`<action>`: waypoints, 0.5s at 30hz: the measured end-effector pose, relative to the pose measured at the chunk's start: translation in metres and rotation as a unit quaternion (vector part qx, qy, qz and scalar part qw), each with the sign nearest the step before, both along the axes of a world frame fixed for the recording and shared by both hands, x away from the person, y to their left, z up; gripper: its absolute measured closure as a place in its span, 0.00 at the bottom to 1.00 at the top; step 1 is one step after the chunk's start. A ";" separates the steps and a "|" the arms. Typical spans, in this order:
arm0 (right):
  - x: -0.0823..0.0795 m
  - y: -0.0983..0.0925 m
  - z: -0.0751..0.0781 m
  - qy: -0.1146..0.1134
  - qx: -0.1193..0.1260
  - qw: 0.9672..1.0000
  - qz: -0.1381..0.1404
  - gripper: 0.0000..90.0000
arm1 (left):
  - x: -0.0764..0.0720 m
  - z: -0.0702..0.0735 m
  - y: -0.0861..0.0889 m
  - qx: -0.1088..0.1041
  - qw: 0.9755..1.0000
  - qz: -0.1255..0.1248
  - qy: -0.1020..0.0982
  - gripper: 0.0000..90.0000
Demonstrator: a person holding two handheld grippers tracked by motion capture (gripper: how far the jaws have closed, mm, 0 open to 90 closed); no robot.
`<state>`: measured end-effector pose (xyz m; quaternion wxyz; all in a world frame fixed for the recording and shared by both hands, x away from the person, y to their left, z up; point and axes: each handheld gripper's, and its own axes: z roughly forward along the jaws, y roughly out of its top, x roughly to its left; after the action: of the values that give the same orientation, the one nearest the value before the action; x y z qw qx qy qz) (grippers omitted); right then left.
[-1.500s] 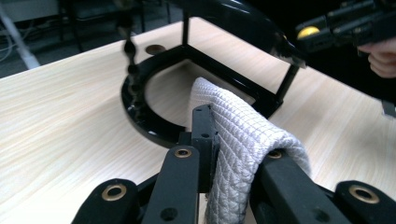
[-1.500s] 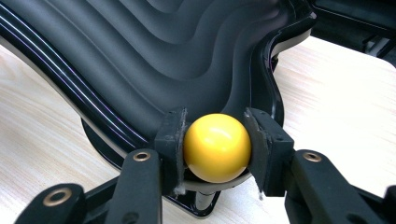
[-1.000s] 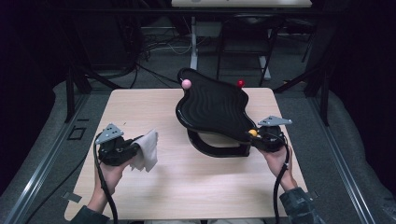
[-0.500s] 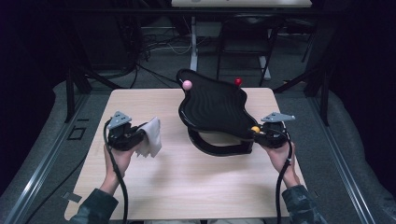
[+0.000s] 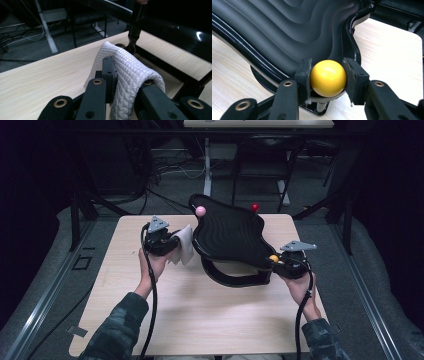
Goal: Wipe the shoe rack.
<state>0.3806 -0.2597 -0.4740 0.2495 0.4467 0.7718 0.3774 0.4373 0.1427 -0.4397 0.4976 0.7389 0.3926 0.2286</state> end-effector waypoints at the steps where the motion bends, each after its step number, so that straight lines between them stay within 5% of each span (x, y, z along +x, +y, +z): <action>1: 0.000 0.000 0.000 0.000 0.002 1.000 -0.002 0.66 | 0.003 -0.001 -0.002 -0.002 1.000 0.001 0.001 0.93; 4: -0.001 0.000 -0.001 -0.001 0.002 1.000 -0.004 0.66 | 0.009 -0.008 -0.006 -0.023 1.000 0.001 0.003 0.93; 11: -0.001 0.001 -0.001 -0.002 0.002 1.000 -0.007 0.66 | 0.019 -0.014 -0.016 -0.019 1.000 -0.010 -0.012 0.93; 15: -0.001 0.001 -0.001 -0.003 0.002 1.000 -0.006 0.66 | 0.025 -0.023 -0.020 -0.025 1.000 -0.012 0.000 0.93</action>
<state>0.3800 -0.2588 -0.4749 0.2534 0.4510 0.7677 0.3782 0.4618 0.1227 -0.4625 0.5181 0.7313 0.3893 0.2127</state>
